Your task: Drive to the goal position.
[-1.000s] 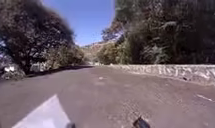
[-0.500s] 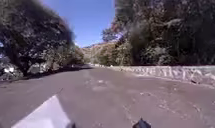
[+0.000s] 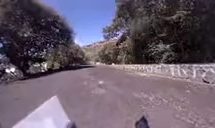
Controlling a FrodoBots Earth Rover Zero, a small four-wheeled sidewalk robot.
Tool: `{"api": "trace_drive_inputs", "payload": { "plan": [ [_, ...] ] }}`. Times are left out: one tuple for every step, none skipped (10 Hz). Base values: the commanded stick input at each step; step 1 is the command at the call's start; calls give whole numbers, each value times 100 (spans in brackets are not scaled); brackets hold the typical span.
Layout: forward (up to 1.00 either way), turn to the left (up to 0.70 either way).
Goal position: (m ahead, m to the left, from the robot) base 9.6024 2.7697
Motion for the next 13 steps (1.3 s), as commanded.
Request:
{"api": "trace_drive_inputs", "payload": {
  "plan": [
    [70, -16],
    [70, -10],
    [70, -5],
    [70, 0],
    [70, 0],
    [70, 0],
    [70, 0],
    [70, 0],
    [70, 0],
    [70, 0],
    [70, 0],
    [70, 0],
    [70, 0]
  ]
}}
